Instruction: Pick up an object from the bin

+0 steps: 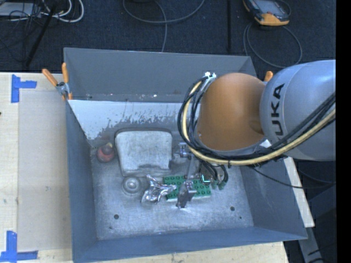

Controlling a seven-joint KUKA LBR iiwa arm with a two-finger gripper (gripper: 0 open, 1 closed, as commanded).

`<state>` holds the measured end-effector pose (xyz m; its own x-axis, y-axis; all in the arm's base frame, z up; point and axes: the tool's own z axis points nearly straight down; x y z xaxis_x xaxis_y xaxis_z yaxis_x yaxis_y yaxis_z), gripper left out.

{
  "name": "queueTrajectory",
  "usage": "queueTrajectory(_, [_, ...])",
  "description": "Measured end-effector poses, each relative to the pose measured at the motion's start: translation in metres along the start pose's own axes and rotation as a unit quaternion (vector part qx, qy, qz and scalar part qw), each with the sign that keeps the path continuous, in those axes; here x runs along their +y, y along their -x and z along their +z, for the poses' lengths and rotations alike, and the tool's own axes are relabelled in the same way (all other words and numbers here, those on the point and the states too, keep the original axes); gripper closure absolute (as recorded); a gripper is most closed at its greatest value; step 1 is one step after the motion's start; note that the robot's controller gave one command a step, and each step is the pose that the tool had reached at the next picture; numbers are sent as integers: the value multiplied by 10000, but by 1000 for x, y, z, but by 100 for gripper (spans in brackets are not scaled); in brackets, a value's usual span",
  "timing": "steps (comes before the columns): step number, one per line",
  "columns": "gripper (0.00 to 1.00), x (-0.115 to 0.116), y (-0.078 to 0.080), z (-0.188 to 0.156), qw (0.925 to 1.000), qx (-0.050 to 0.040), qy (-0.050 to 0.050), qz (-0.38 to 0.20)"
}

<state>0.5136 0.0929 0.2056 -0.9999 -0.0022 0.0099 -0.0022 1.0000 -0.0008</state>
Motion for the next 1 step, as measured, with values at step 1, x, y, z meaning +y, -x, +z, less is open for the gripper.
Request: queueTrajectory(1, [0,35,14,114,9788,-24,-5,-2047])
